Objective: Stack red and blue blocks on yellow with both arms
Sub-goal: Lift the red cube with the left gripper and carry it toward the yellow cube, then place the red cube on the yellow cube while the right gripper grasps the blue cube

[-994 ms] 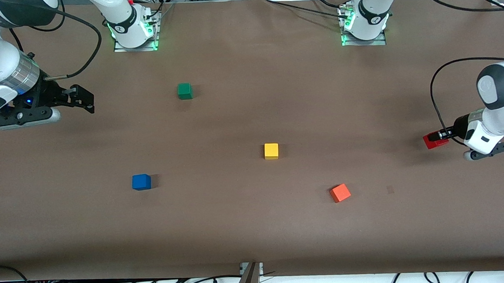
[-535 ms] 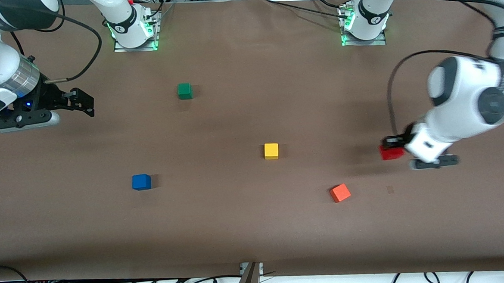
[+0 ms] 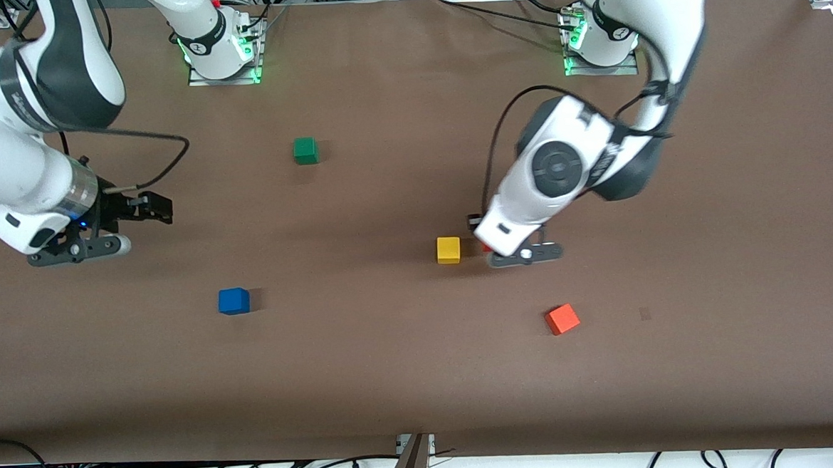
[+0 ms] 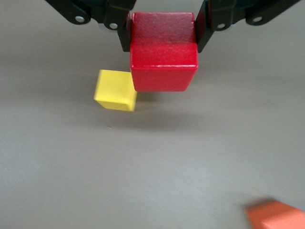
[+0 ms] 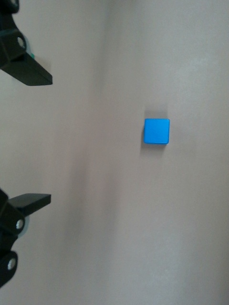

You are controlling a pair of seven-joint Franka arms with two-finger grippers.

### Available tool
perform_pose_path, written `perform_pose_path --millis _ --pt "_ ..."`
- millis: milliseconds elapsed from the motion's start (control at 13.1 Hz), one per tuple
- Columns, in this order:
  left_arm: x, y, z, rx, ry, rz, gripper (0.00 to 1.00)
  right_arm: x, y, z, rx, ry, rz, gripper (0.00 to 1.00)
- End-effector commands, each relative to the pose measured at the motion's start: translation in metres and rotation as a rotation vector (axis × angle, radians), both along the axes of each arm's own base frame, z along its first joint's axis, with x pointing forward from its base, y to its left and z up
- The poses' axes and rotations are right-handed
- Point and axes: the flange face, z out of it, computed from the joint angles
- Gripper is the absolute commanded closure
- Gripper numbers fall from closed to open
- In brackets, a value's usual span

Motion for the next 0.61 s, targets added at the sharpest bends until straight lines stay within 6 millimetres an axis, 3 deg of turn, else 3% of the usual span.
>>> perform_pose_path --millis 0,153,382,459,535 --pt "0.005 -0.030 -0.016 0.001 0.010 0.043 0.81 0.019 0.002 -0.030 0.009 -0.042 0.010 0.00" --pt "-0.010 -0.051 -0.032 0.008 0.023 0.004 0.79 0.036 0.005 -0.079 0.018 -0.060 0.008 0.00" --pt "-0.023 -0.072 -0.051 0.039 -0.015 -0.067 0.79 0.044 0.007 -0.189 0.037 -0.151 0.004 0.00" --pt "-0.024 -0.073 -0.055 0.052 -0.021 -0.079 0.79 0.046 0.009 -0.207 0.042 -0.171 0.005 0.00" --pt "-0.027 -0.079 -0.059 0.050 -0.024 -0.090 0.78 0.048 0.014 -0.212 0.047 -0.177 0.011 0.00"
